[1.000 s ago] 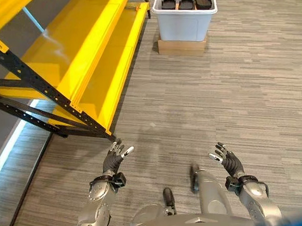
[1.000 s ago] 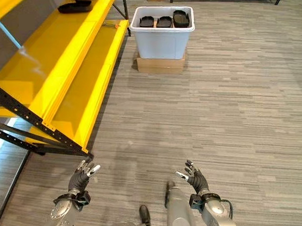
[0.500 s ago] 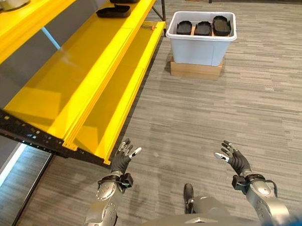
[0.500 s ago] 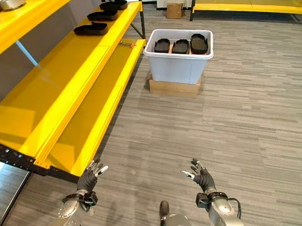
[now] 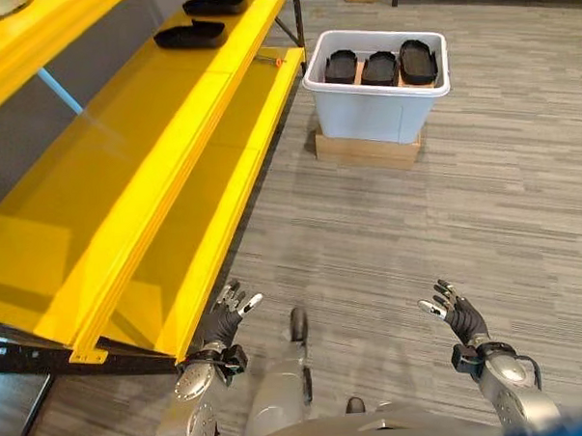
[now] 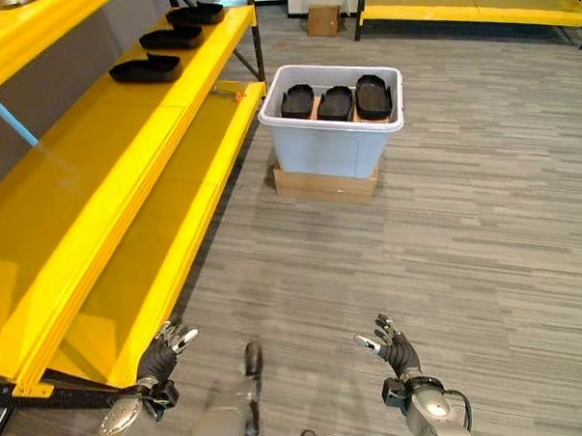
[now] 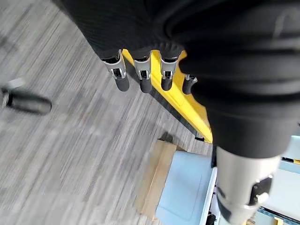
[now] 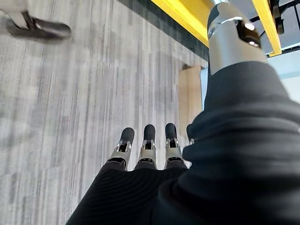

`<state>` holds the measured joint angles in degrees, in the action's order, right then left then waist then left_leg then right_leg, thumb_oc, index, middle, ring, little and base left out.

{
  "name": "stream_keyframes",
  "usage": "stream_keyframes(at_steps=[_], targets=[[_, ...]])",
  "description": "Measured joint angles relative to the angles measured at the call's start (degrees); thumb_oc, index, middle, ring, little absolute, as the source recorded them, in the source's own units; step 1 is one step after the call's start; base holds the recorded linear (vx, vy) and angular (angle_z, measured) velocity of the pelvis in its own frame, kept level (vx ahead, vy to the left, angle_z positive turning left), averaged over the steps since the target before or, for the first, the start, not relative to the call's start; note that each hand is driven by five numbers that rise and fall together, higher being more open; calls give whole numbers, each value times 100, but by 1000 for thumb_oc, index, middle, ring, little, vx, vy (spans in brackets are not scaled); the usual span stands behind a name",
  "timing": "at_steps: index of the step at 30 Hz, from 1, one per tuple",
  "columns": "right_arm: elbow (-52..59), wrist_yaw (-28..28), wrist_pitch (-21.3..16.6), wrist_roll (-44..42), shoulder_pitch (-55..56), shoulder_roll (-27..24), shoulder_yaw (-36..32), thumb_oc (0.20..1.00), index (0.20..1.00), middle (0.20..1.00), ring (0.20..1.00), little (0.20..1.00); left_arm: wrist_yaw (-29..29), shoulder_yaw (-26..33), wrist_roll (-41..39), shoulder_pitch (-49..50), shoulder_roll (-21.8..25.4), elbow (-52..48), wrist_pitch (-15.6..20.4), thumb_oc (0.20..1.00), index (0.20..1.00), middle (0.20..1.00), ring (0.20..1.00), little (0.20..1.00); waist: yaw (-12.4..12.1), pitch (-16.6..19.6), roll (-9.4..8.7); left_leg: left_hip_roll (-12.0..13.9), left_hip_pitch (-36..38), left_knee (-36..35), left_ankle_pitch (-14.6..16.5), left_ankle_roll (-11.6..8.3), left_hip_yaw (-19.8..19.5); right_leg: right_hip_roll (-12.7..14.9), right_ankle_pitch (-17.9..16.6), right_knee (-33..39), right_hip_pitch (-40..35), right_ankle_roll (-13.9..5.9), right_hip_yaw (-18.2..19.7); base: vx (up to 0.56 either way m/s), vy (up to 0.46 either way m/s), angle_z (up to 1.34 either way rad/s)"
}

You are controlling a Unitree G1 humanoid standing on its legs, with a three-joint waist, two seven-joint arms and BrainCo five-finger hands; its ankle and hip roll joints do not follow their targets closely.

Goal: Move parts from the plastic box to the shelf.

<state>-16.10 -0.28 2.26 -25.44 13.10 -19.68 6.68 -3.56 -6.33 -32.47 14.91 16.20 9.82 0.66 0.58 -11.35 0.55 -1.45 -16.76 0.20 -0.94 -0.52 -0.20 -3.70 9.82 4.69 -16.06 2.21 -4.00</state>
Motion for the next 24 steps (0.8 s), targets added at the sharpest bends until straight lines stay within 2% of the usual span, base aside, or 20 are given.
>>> stream_keyframes(at_steps=[1,2,4,6,7,9,10,11,12,13,14,15,16,17,18,19,20,21,23,24], targets=[[33,2,1,17,-3,12,1,1000,1000,1000,1000,1000,0,11,0,14,-16,0,0,1000,1000,1000,1000,1000,-35,11,12,0,105,65,-43,75,38,9,53,5,-99,-79,79,320,173,-58],[98,13,-2,38,88,74,82,1000,1000,1000,1000,1000,-2,24,-3,44,-11,-5,-3,1000,1000,1000,1000,1000,-2,85,-14,-99,260,122,-432,363,125,76,200,-109,-269,-244,171,206,123,-42],[238,59,6,38,217,127,135,1000,1000,1000,1000,1000,-1,2,-6,-36,12,-127,4,1000,1000,1000,1000,1000,23,237,-204,-185,336,196,-886,491,151,269,431,-626,-102,-429,144,273,156,-28],[291,86,53,37,252,211,152,1000,1000,1000,1000,1000,-12,1,-7,-125,64,-112,-17,1000,1000,1000,1000,1000,9,280,-399,-355,489,298,-665,588,276,540,654,-1188,46,-540,120,294,166,-22],[314,95,52,37,206,232,148,1000,1000,1000,1000,1000,-14,-3,-7,-197,59,-124,-16,1000,1000,1000,1000,1000,-1,295,-408,-415,576,257,-550,710,288,602,705,-1344,136,-569,98,271,162,-15],[323,131,54,39,101,278,159,1000,1000,1000,1000,1000,-23,-10,-7,-343,86,-120,-15,1000,1000,1000,1000,1000,7,294,-393,-512,690,247,-477,755,301,722,696,-2100,418,-697,77,191,171,8],[373,134,62,54,4,314,198,1000,1000,1000,1000,1000,-50,-25,-6,-481,124,-107,-26,1000,1000,1000,1000,1000,20,258,-333,-624,938,195,-350,850,283,802,419,-3595,984,-979,103,143,176,22],[398,142,60,58,-24,337,198,1000,1000,1000,1000,1000,-56,-27,-4,-517,137,-110,-24,1000,1000,1000,1000,1000,37,219,-279,-645,1076,179,-282,890,246,878,85,-4601,1415,-1088,130,195,244,25],[421,180,57,81,-48,349,204,1000,1000,1000,1000,1000,-61,-67,-4,-515,210,-107,-19,1000,1000,1000,1000,1000,21,154,-237,-676,1325,127,-217,913,262,1058,-141,-5888,2113,-1103,123,216,168,12],[438,185,54,108,-32,346,253,1000,1000,1000,1000,1000,-54,-64,2,-475,232,-125,-9,1000,1000,1000,1000,1000,59,127,-97,-681,1433,120,-45,1031,190,1106,8,-6096,2574,-1054,107,323,172,8],[464,189,54,138,-69,338,276,1000,1000,1000,1000,1000,-78,-71,3,-439,259,-138,1,1000,1000,1000,1000,1000,92,73,-73,-666,1515,126,34,1027,228,1258,107,-6228,2866,-947,-77,296,31,-4],[522,203,58,180,-68,317,289,1000,1000,1000,1000,1000,-67,-108,11,-331,253,-131,-38,1000,1000,1000,1000,1000,152,-48,82,-633,1725,55,138,986,198,1394,214,-5848,3312,-826,-335,294,-47,-5],[536,214,62,195,-88,315,285,1000,1000,1000,1000,1000,-65,-132,11,-281,255,-130,-43,1000,1000,1000,1000,1000,191,-100,164,-609,1835,-12,145,958,171,1406,287,-5292,3391,-806,-497,286,-105,5],[540,223,66,196,-51,327,301,1000,1000,1000,1000,1000,-56,-147,10,-242,275,-126,-47,1000,1000,1000,1000,1000,270,-150,221,-587,1957,-12,171,805,150,1404,272,-4404,3472,-793,-603,305,-158,19],[529,226,79,197,22,329,303,1000,1000,1000,1000,1000,-55,-142,9,-248,271,-106,-43,1000,1000,1000,1000,1000,307,-176,230,-580,2046,-31,239,726,113,1395,249,-3890,3551,-774,-676,351,-195,16],[523,228,99,200,115,329,299,1000,1000,1000,1000,1000,-50,-130,9,-221,274,-119,-30,1000,1000,1000,1000,1000,317,-135,180,-570,2174,-76,327,672,121,1340,-6,-2715,3511,-764,-850,368,-197,1],[478,231,117,203,114,333,304,1000,1000,1000,1000,1000,-44,-102,9,-214,262,-75,-26,1000,1000,1000,1000,1000,312,-115,148,-569,2207,-93,381,639,127,1270,-189,-2082,3483,-836,-808,330,-172,-10],[471,231,135,204,94,346,300,1000,1000,1000,1000,1000,-50,-59,9,-216,257,12,-33,1000,1000,1000,1000,1000,303,-54,64,-584,2276,-125,439,704,155,1188,-631,-977,3414,-963,-773,307,-164,-7],[474,231,136,206,72,340,281,1000,1000,1000,1000,1000,-39,-64,12,-173,245,35,-36,1000,1000,1000,1000,1000,325,-20,-33,-580,2443,-189,530,642,130,1184,-953,-456,3342,-911,-788,232,-128,-1],[471,235,141,206,89,337,283,1000,1000,1000,1000,1000,0,-64,44,-118,239,35,-37,1000,1000,1000,1000,1000,322,24,-95,-554,2657,-230,671,571,118,1183,-1098,-502,3214,-901,-785,373,-205,-4]])
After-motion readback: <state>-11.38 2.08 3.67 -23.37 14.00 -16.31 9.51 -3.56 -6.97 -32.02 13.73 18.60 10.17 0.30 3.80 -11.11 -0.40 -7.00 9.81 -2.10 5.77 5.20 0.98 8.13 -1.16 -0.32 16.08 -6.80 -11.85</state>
